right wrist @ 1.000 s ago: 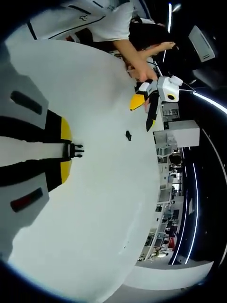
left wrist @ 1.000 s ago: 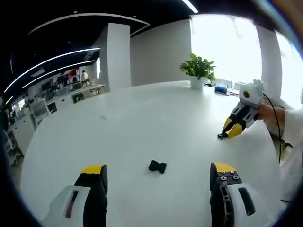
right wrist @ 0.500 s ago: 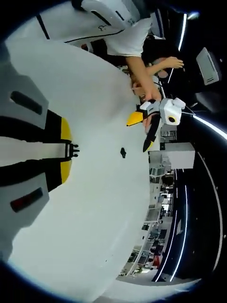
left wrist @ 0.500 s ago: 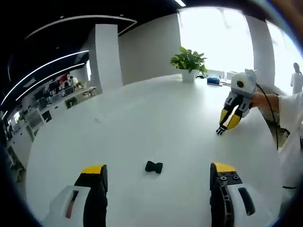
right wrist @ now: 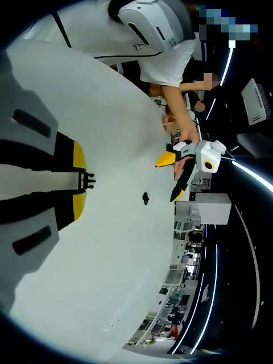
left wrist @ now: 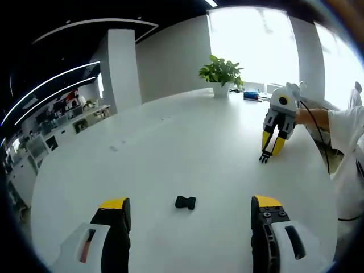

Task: Snap the two parts of the plastic buckle together until the buckle closes and remains connected.

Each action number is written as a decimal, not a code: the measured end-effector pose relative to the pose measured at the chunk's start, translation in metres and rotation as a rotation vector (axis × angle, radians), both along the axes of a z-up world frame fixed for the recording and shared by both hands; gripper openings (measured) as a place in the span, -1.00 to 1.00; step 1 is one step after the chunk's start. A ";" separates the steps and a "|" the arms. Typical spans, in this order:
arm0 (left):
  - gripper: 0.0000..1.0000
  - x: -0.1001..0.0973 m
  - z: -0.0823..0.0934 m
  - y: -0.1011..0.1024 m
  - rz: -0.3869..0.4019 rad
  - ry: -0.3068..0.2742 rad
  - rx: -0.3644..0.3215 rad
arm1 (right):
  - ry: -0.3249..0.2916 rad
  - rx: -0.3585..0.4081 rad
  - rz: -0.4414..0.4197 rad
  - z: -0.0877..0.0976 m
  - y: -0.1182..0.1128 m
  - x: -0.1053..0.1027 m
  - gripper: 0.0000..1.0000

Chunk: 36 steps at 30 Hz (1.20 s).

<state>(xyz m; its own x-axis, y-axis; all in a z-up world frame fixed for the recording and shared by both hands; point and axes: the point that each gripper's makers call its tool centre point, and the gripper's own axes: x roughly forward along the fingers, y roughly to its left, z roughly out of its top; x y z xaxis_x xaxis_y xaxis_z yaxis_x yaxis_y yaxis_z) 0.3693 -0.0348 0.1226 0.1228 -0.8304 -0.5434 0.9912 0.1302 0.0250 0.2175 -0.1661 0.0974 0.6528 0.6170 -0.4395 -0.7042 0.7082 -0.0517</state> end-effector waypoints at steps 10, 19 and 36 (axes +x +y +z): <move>0.76 0.000 -0.001 -0.001 -0.003 -0.003 0.003 | -0.026 -0.054 0.069 -0.002 0.002 -0.003 -0.78; 0.77 -0.001 -0.005 -0.003 -0.018 -0.015 0.020 | -0.045 -0.074 0.078 -0.002 0.000 -0.003 -0.64; 0.74 0.003 -0.017 -0.006 -0.033 -0.023 0.121 | -0.014 -0.022 0.035 -0.002 0.001 -0.003 -0.68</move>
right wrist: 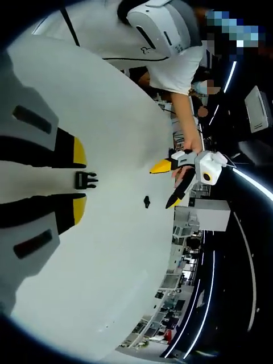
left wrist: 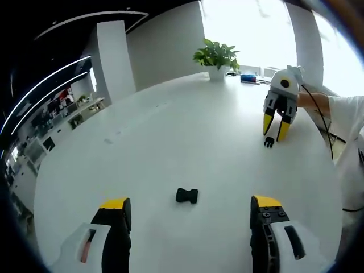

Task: Snap the two parts of the plastic buckle together until the buckle closes and remains connected.

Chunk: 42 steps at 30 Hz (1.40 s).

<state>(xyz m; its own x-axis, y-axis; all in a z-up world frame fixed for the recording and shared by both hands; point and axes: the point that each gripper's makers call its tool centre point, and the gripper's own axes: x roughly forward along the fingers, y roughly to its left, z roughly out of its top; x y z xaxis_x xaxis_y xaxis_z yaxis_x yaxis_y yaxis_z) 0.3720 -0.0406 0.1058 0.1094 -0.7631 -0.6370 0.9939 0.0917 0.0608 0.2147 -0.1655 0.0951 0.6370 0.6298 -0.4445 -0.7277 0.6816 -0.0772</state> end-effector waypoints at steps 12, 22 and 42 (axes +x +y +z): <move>0.55 0.003 -0.002 -0.008 0.024 0.043 -0.009 | 0.010 0.018 -0.011 0.000 0.007 -0.004 -0.69; 0.20 0.003 -0.009 -0.012 0.033 0.086 0.002 | 0.016 0.015 -0.045 -0.003 0.003 -0.005 -0.69; -0.12 -0.008 -0.020 -0.014 0.026 0.137 0.008 | 0.017 -0.015 -0.057 -0.008 0.003 -0.001 -0.78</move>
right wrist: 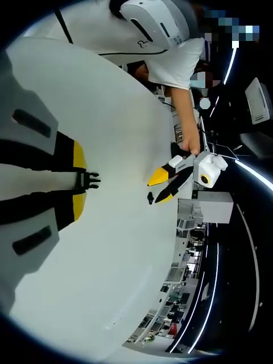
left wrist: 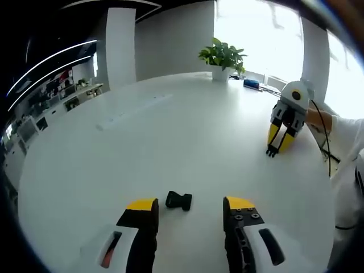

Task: Snap the two parts of the plastic buckle together until the buckle closes and remains connected.

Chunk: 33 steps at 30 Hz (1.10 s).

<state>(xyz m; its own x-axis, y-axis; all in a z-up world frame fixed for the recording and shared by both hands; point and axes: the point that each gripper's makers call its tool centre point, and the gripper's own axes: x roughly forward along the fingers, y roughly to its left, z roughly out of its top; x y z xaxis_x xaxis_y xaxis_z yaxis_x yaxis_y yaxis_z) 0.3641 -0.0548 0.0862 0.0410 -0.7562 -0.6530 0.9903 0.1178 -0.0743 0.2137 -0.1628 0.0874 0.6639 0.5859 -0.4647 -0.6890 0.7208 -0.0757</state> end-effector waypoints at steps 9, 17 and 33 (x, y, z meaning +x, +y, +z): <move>-0.24 0.003 0.001 -0.003 0.002 0.007 -0.009 | 0.003 -0.020 0.024 0.001 0.003 0.000 -0.78; -0.38 0.006 0.000 -0.003 0.010 0.007 -0.015 | -0.006 -0.035 0.029 0.004 0.003 0.001 -0.78; -0.60 0.008 -0.005 0.000 0.023 0.007 0.005 | -0.010 -0.037 0.057 0.004 0.004 0.002 -0.79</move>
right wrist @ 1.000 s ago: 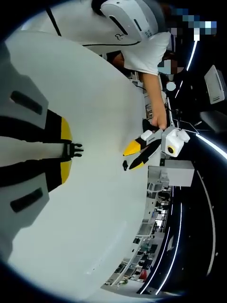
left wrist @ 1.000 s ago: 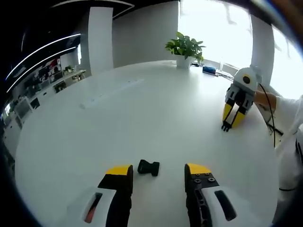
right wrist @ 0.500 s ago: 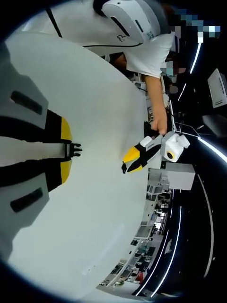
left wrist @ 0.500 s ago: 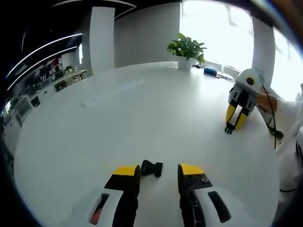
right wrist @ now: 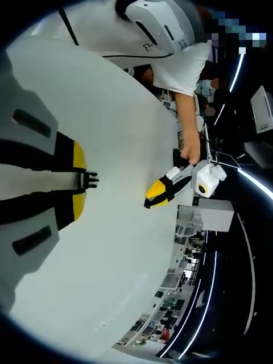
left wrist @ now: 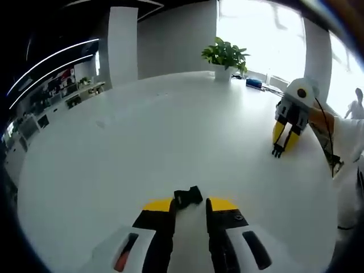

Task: Snap the two parts of the plastic buckle together until the buckle closes and remains connected.

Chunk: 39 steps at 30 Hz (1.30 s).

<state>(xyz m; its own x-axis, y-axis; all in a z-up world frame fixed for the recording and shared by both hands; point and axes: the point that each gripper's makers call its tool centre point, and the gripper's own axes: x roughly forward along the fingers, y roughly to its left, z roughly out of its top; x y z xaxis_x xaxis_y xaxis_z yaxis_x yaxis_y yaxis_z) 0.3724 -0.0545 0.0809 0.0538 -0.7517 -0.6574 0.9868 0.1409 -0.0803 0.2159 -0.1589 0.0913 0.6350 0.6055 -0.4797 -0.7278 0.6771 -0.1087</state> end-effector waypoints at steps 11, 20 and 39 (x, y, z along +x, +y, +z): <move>-0.68 0.000 0.001 0.002 0.028 -0.007 0.002 | -0.001 -0.001 0.002 -0.001 -0.002 0.001 -0.79; -0.78 -0.007 0.000 0.005 0.039 -0.023 0.007 | -0.006 0.000 -0.001 -0.001 -0.003 0.001 -0.79; -1.00 -0.001 -0.002 0.006 0.058 -0.043 0.002 | -0.009 0.002 -0.011 -0.003 -0.005 -0.001 -0.79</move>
<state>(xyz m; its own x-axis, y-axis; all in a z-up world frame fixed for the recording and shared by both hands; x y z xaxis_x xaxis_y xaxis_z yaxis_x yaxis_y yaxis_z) 0.3711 -0.0482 0.0791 0.1256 -0.7448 -0.6553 0.9793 0.1986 -0.0381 0.2147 -0.1642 0.0886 0.6459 0.5992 -0.4730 -0.7192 0.6855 -0.1136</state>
